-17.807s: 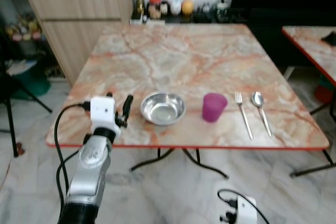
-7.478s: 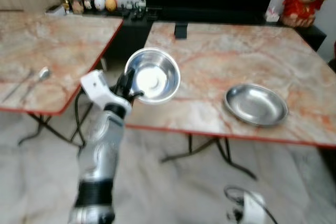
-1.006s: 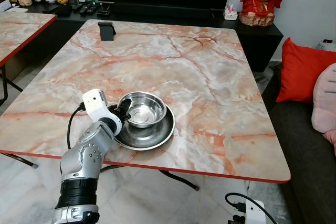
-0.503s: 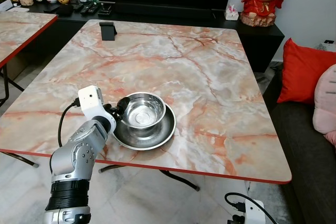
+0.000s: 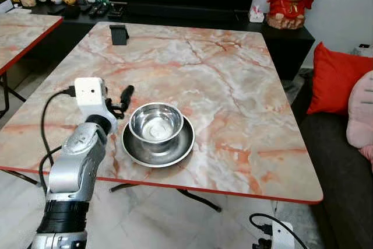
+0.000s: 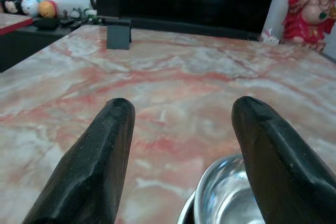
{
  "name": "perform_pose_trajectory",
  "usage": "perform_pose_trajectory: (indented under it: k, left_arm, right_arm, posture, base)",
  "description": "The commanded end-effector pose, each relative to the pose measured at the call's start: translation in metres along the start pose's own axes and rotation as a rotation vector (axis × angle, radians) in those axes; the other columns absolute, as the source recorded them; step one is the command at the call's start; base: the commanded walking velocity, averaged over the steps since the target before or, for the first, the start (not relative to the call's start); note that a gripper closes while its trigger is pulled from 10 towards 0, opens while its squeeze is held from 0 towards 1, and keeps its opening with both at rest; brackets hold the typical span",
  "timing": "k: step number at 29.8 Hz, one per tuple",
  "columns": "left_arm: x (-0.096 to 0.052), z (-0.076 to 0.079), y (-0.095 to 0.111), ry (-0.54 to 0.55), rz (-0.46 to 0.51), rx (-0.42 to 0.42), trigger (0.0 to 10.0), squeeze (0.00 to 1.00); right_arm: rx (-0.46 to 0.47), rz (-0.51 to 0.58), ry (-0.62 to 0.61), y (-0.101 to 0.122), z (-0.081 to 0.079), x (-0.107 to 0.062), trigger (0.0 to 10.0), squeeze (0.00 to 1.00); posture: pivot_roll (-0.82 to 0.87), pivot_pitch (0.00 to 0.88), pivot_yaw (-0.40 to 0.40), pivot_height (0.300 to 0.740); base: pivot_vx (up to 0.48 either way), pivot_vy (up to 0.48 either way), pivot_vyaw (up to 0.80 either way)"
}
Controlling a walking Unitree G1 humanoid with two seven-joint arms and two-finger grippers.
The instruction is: Setting the table
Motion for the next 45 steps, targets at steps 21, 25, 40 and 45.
perform_pose_trajectory:
  k: [21,25,40,45]
  left_arm:
    - [-0.018,0.022,-0.051,-0.069,-0.007,0.151,10.0,0.0]
    - [-0.02,0.031,-0.056,-0.128,-0.011,0.261,10.0,0.0]
    - [-0.027,0.039,-0.054,-0.12,0.053,0.254,10.0,0.0]
    - [-0.022,0.045,-0.052,-0.129,0.066,0.25,10.0,0.0]
  right_arm:
    - [0.024,0.02,-0.022,-0.004,0.007,-0.003,10.0,0.0]
    - [0.021,0.03,-0.017,-0.002,0.005,-0.003,10.0,0.0]
    - [0.018,0.057,-0.014,0.005,0.001,-0.001,10.0,0.0]
    - [0.021,0.063,-0.022,0.006,0.004,-0.002,10.0,0.0]
  posture:
    - [0.03,0.0,-0.034,0.74]
    - [0.03,0.0,-0.034,0.74]
    - [0.03,0.0,-0.034,0.74]
    - [0.03,0.0,-0.032,0.74]
  base:
    - [0.0,0.0,0.0]
    - [0.0,0.0,0.0]
    - [0.0,0.0,0.0]
    - [0.0,0.235,0.0]
Point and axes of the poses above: a point about 5 cm out from each wrist's last joint towards the gripper, its own x axis pointing out of the wrist towards the gripper, its own y axis along the axis of the wrist's last joint, z = x × y, the point moved 6 cm from there along x, pointing out of the wrist towards the gripper, and after that the axes turned 5 degrees about -x, right-handed, at the moved point
